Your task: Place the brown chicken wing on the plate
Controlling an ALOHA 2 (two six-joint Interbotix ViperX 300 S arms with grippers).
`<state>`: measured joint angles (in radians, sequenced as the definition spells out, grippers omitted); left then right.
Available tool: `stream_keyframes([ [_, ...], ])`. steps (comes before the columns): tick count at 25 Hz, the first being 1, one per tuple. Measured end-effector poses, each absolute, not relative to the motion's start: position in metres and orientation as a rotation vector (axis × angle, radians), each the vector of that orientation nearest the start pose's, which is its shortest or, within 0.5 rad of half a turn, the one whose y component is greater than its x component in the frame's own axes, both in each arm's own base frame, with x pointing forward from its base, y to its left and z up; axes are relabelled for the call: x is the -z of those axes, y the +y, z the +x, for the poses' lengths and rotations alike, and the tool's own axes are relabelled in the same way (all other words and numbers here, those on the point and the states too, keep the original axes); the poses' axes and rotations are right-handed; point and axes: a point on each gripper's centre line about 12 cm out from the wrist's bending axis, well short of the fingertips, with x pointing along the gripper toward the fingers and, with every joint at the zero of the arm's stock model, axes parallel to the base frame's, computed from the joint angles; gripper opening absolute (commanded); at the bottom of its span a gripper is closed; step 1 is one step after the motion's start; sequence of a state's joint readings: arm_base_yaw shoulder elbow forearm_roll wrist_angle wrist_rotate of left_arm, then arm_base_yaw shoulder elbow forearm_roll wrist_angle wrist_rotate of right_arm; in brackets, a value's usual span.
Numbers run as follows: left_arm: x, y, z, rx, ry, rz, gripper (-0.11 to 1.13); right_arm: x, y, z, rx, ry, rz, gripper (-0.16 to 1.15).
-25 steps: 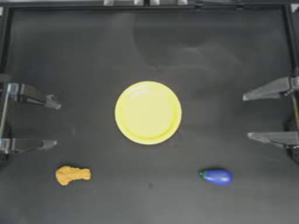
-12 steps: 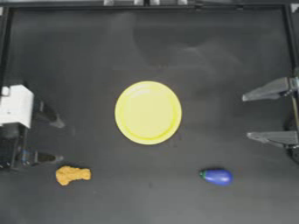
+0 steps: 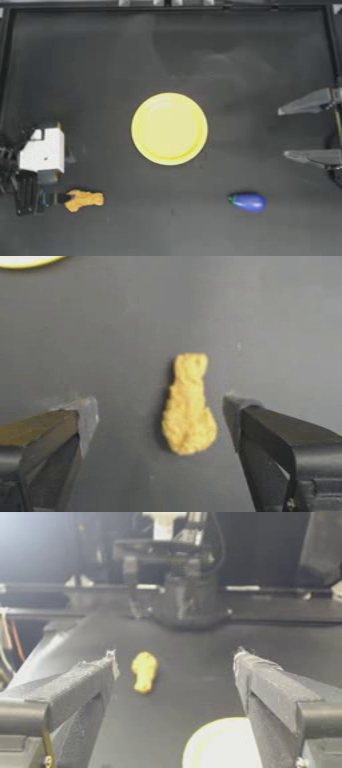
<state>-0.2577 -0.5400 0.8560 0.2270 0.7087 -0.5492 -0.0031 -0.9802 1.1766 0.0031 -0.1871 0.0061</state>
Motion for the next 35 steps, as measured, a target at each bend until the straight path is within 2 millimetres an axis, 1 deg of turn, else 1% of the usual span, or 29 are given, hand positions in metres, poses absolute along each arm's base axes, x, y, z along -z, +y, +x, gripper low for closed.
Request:
stream_keyframes([
  [4, -0.208, -0.052, 0.244, -0.100, 1.046, -0.145, 1.03, -0.288, -0.001, 0.194, 0.004, -0.009, 0.009, 0.99],
  [11, -0.183, -0.060, 0.251, -0.102, 1.132, -0.112, 1.03, -0.287, -0.001, 0.193, 0.004, -0.009, 0.014, 0.99],
  [18, -0.165, -0.067, 0.259, -0.090, 1.159, -0.140, 1.03, -0.286, -0.001, 0.193, 0.004, -0.005, 0.014, 0.99],
  [23, -0.148, -0.067, 0.258, -0.101, 1.208, -0.142, 1.03, -0.286, -0.001, 0.194, 0.004, -0.002, 0.014, 0.99],
  [31, -0.130, -0.070, 0.261, -0.106, 1.236, -0.160, 1.03, -0.286, -0.001, 0.194, 0.004, -0.002, 0.015, 0.99],
  [35, -0.120, -0.070, 0.258, -0.123, 1.257, -0.184, 1.03, -0.286, -0.001, 0.194, 0.004, -0.002, 0.015, 0.99],
])
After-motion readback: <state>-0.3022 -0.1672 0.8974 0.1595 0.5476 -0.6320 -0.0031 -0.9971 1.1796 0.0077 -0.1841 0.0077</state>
